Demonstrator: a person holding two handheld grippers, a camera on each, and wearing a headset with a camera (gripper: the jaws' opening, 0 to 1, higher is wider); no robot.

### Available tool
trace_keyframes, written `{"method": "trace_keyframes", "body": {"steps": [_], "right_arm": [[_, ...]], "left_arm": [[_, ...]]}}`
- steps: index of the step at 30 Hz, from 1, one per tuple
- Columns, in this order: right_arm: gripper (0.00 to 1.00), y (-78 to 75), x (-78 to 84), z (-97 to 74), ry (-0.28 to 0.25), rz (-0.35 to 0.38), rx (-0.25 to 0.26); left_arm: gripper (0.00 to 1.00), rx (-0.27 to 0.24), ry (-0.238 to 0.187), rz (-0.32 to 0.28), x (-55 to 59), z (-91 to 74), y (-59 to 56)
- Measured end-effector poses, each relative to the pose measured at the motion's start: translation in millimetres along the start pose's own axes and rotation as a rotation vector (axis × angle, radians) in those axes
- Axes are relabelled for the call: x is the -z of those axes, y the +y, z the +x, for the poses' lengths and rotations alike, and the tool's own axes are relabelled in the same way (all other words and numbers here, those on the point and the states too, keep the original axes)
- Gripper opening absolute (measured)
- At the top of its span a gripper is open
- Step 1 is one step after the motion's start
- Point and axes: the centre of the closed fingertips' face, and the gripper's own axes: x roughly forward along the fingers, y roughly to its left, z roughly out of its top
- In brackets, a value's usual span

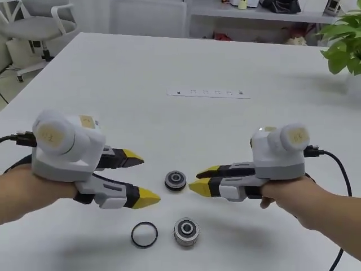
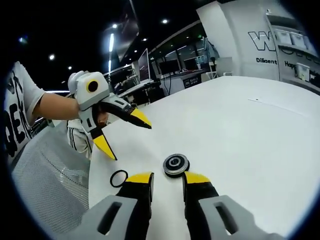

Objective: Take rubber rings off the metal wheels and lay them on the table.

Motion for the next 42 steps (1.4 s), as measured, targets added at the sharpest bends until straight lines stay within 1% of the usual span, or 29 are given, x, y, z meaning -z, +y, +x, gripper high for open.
{"method": "trace_keyframes", "body": {"steps": [9,14,18,19,23,27,30,34,39,42], "right_arm": [[0.21,-2.7,4.9,9.1,0.014,-0.027,0.0],[0.22,-6.7,8.7,13.5,0.023,-0.04,0.007],[0.22,-9.3,11.6,17.0,0.031,-0.045,0.009],[0.22,-9.7,12.1,17.7,0.032,-0.045,0.01],[0.22,-9.8,14.9,22.6,0.043,-0.057,0.012],[0.22,-8.2,14.0,25.9,0.043,-0.062,0.005],[0.22,-7.8,13.9,27.2,0.043,-0.063,0.003],[0.23,-8.6,13.9,27.4,0.041,-0.061,0.005],[0.23,-9.8,15.7,26.3,0.043,-0.059,0.008],[0.23,-11.0,17.0,25.7,0.045,-0.062,0.009]], "left_arm": [[0.5,0.003,0.0,-0.018,0.5,12.1,6.0],[0.48,0.006,0.006,-0.025,2.9,19.7,9.2],[0.45,0.015,0.009,-0.043,4.2,25.3,10.1],[0.45,0.016,0.009,-0.043,5.2,27.2,12.1],[0.43,0.021,0.011,-0.05,5.7,32.0,14.2],[0.42,0.026,0.011,-0.061,4.7,37.0,15.8],[0.39,0.028,0.01,-0.069,5.3,41.1,18.8],[0.36,0.029,0.013,-0.07,6.3,47.3,20.0],[0.32,0.039,0.02,-0.068,7.2,53.8,18.3],[0.31,0.042,0.02,-0.071,5.9,57.4,17.8]]}}
